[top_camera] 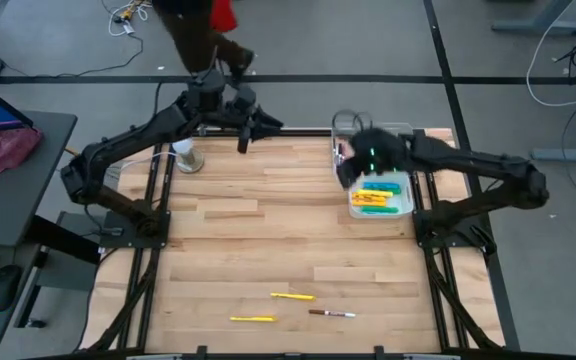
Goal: Pick & Place Markers
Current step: Put the yellow pen into the gray bin
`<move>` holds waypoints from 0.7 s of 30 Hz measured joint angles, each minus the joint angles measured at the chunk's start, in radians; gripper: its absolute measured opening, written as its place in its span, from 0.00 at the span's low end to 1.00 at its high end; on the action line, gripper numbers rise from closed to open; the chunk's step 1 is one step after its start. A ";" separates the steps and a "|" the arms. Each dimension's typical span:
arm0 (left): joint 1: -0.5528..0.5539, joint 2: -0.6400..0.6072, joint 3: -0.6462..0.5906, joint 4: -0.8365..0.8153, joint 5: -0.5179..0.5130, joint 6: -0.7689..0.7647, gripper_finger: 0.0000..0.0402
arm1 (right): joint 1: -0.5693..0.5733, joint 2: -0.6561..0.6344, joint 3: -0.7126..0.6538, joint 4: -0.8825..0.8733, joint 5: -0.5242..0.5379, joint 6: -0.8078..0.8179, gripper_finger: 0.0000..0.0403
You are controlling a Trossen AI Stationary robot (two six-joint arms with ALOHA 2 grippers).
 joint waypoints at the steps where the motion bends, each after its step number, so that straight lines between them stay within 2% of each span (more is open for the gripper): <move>1: -0.020 -0.016 0.000 -0.004 -0.017 0.006 0.28 | 0.051 -0.009 0.000 -0.001 0.010 -0.002 0.43; 4: -0.093 -0.067 0.000 -0.042 -0.111 0.061 0.25 | 0.195 -0.018 0.000 -0.004 0.031 0.013 0.42; 8: -0.204 -0.121 0.000 -0.129 -0.295 0.089 0.22 | 0.382 -0.006 -0.001 -0.007 0.030 0.045 0.42; 12: -0.299 -0.150 0.001 -0.251 -0.389 0.004 0.19 | 0.579 0.002 -0.030 0.024 0.067 0.106 0.42; 16: -0.401 -0.158 0.001 -0.399 -0.451 -0.116 0.18 | 0.767 0.004 -0.130 0.103 0.106 0.205 0.41; 21: -0.561 -0.150 0.000 -0.532 -0.562 -0.265 0.16 | 0.978 0.005 -0.301 0.394 0.068 0.316 0.41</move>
